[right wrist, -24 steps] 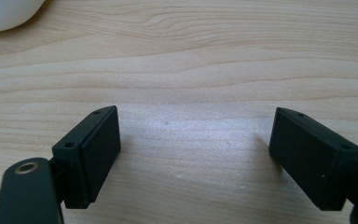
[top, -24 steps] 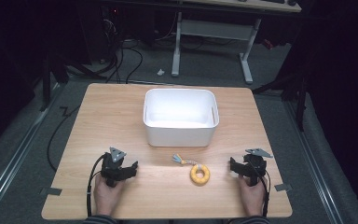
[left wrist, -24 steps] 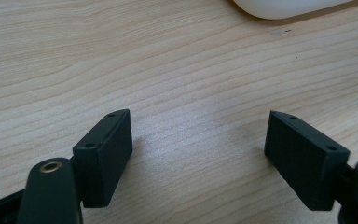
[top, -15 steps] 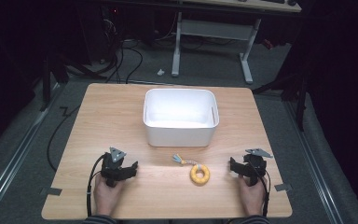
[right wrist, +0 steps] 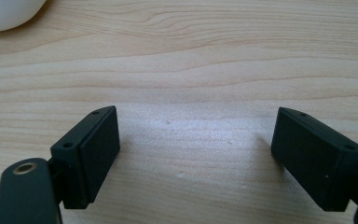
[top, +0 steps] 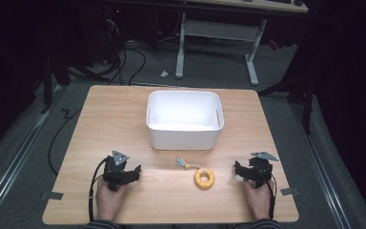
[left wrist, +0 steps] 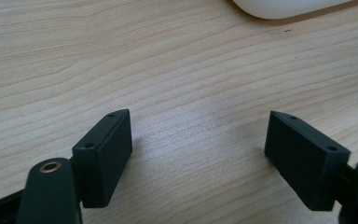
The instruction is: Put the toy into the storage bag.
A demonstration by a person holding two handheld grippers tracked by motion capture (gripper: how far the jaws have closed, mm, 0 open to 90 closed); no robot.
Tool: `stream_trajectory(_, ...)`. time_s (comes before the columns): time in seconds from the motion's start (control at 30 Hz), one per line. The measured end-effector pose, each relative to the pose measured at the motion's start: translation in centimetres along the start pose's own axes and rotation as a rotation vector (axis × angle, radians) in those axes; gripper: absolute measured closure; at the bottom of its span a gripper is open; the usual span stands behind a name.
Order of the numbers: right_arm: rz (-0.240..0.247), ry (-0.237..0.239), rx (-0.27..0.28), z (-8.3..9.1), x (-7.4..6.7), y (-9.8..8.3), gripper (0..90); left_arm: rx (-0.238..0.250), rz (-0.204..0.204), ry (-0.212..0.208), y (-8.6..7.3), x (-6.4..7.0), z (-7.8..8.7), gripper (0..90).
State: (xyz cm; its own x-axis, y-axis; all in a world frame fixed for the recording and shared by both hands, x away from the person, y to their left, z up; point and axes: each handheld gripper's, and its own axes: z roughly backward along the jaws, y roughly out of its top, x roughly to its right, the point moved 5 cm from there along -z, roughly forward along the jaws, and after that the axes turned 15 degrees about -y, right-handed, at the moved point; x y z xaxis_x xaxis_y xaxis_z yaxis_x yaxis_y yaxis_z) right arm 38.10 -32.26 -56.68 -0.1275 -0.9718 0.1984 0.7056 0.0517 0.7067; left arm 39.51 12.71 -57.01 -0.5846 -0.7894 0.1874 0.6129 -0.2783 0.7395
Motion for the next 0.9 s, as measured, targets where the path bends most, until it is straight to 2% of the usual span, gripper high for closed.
stream_trajectory(0.33,0.041,0.036,-0.007,0.1,0.1,0.0,17.3,0.0,0.0,0.0,0.0,0.0,0.0,23.5)
stream_trajectory(0.5,0.056,0.038,-0.041,0.3,0.2,0.3,23.2,0.0,0.0,-0.001,0.0,0.0,0.0,23.5)
stream_trajectory(0.67,0.078,0.029,-0.043,0.6,0.2,0.6,26.3,0.0,0.0,-0.001,0.0,0.0,0.0,23.5)
stream_trajectory(0.9,0.077,0.082,-0.038,1.7,0.1,0.6,30.4,0.0,-0.001,-0.001,0.0,0.0,0.0,23.5)
